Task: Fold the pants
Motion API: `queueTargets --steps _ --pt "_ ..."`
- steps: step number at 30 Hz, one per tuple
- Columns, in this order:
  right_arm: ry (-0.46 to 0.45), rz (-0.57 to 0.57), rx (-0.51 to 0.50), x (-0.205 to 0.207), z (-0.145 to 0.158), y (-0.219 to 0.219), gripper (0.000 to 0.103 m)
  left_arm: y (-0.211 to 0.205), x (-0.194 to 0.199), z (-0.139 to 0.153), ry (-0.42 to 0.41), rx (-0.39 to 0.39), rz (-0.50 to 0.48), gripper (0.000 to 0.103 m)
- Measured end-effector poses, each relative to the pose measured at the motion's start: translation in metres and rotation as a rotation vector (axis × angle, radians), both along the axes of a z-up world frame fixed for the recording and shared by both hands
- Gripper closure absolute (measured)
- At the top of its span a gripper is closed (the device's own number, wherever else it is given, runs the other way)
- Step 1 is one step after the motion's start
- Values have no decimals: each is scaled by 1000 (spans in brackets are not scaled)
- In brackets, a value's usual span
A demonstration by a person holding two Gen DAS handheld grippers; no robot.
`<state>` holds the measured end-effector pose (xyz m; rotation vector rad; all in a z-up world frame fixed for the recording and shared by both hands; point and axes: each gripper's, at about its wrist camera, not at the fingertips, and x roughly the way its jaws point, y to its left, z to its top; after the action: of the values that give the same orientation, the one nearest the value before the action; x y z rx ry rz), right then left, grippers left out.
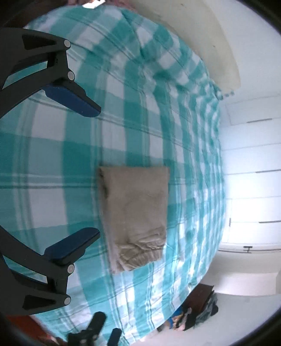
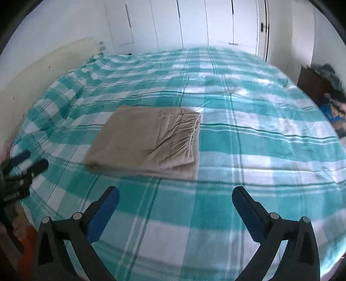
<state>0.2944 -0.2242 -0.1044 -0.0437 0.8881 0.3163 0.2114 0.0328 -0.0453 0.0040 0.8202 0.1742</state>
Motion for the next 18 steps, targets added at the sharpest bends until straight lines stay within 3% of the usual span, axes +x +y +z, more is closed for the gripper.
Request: queueTargets --steps 5,9,18 --pt "-9 60 -24 -65 21 15 0 -3 -35 16 92 -36 14 2" --pt "-21 60 -30 -103 38 20 0 -14 -75 32 42 30 26 2" --pt "-76 69 -76 -146 77 35 0 -27 -119 50 17 30 2 1"
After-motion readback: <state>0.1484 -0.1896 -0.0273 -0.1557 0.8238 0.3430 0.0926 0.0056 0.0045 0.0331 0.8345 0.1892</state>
